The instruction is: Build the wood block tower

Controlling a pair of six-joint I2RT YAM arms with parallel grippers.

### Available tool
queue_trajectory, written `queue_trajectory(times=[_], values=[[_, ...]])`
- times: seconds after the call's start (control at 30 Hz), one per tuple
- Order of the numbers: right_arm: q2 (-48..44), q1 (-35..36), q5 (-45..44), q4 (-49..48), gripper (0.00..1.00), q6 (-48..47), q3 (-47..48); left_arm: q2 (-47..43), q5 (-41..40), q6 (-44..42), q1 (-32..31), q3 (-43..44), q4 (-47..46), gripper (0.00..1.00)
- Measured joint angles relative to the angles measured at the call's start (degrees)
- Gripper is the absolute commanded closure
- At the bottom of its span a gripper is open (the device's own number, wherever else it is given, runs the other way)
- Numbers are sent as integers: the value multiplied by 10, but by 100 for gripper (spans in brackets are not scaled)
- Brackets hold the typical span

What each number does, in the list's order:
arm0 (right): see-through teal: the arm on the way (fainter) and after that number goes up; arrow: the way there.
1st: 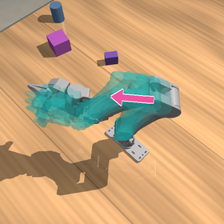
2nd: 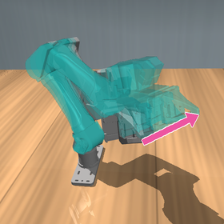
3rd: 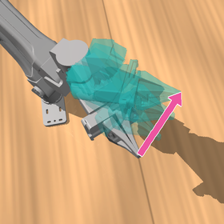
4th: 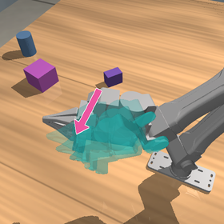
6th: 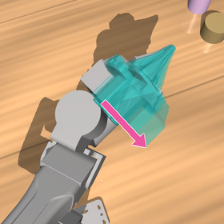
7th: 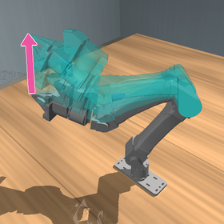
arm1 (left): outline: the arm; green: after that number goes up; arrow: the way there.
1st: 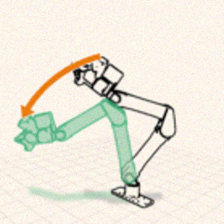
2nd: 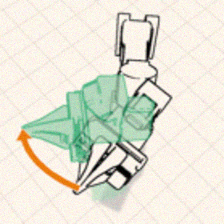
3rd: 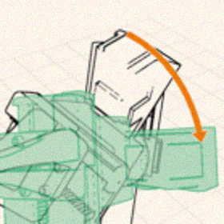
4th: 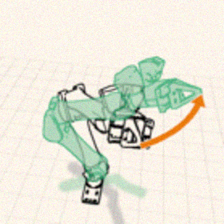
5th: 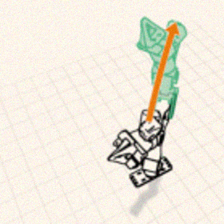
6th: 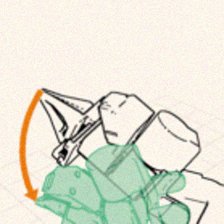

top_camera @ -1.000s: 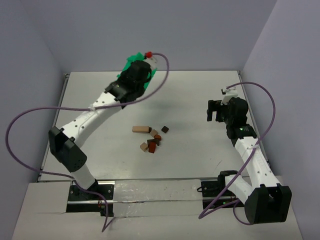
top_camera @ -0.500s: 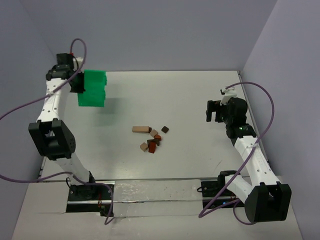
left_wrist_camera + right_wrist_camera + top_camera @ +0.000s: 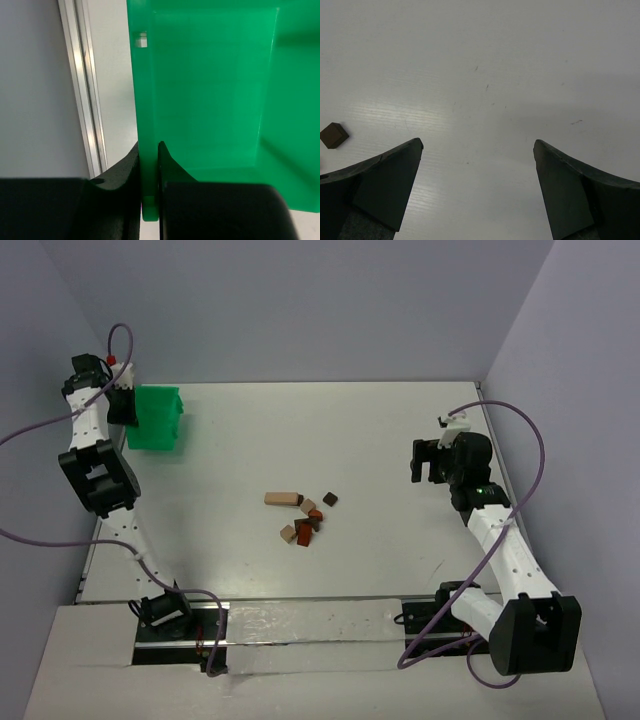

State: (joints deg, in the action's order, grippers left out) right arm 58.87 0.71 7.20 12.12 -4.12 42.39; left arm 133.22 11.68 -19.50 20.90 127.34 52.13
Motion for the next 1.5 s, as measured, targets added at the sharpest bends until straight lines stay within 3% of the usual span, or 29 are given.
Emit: queue_trajectory(times=[0.37,0.6,0.87,1.03,1.17,1.2,1.3,1.5], values=[[21,0,0,1,0,0,1,57,0,-17,-5,30,-31,95],[25,0,4,5,0,-1,1,80,-1,-13,-3,39,-51,83],[25,0,9,9,0,-2,5,82,-1,-6,-3,41,-61,77],[26,0,11,11,0,-2,5,82,-4,-5,-2,42,-62,46],[26,0,13,12,0,-2,5,82,-6,1,-2,56,-61,33],[26,0,14,12,0,-2,5,82,-6,3,-2,65,-59,25],[24,0,16,13,0,-2,5,82,-6,8,-2,96,-57,19],[8,0,29,14,0,-2,5,11,-6,14,-6,103,-55,21]])
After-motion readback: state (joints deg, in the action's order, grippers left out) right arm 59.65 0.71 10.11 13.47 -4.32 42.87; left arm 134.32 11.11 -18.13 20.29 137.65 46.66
